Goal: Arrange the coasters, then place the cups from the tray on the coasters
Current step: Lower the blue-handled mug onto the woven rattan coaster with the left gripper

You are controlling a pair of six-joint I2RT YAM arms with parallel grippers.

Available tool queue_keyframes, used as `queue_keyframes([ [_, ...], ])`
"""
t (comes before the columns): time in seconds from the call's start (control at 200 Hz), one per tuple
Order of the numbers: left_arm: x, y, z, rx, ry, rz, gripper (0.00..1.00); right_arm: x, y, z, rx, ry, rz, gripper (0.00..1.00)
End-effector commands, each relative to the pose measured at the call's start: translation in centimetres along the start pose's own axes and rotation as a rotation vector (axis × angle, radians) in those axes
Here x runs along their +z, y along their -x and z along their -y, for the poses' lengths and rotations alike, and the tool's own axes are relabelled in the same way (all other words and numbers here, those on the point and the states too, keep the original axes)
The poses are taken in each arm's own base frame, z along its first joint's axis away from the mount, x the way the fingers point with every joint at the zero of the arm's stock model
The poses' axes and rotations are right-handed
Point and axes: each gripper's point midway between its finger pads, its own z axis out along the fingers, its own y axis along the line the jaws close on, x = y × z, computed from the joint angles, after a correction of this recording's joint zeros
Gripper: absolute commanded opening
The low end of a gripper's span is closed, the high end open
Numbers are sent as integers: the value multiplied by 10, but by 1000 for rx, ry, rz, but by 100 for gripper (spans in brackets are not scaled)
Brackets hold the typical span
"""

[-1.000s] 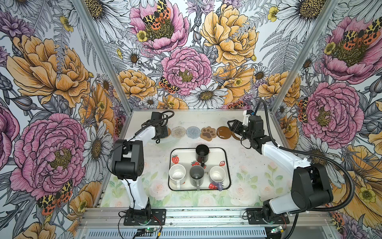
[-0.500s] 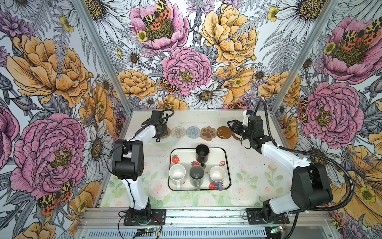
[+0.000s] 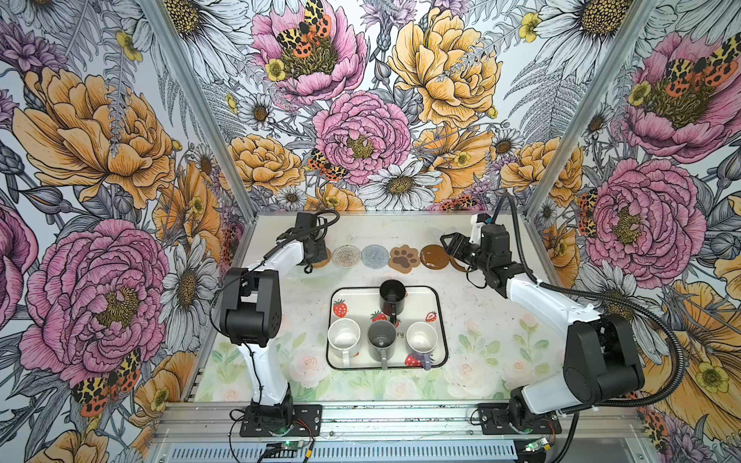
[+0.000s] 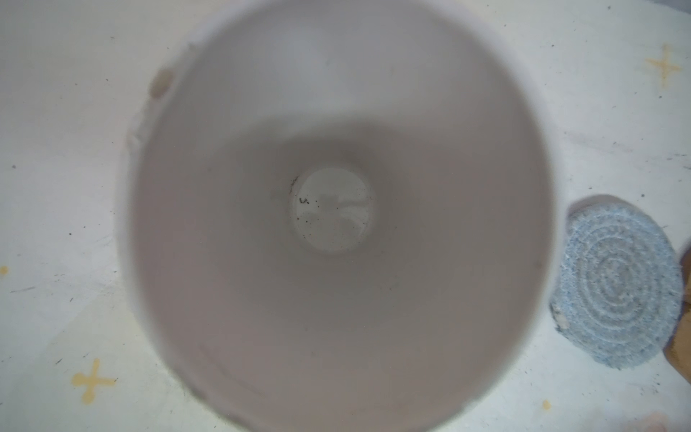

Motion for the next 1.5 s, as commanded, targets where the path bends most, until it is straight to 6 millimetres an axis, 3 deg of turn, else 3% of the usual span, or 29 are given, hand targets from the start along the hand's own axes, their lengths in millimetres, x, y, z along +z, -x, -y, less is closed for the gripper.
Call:
queue_keyframes([
  [0.0,-8,26,5,-13,-6,91,0,0,15,-8,2,26,31,64],
  [1.166,5,13,-2,-16,42,26,0,-1,15,-8,2,28,30,64],
  [1.491,6,11,-1,-12,49,18,22,-1,15,-8,2,28,29,64],
])
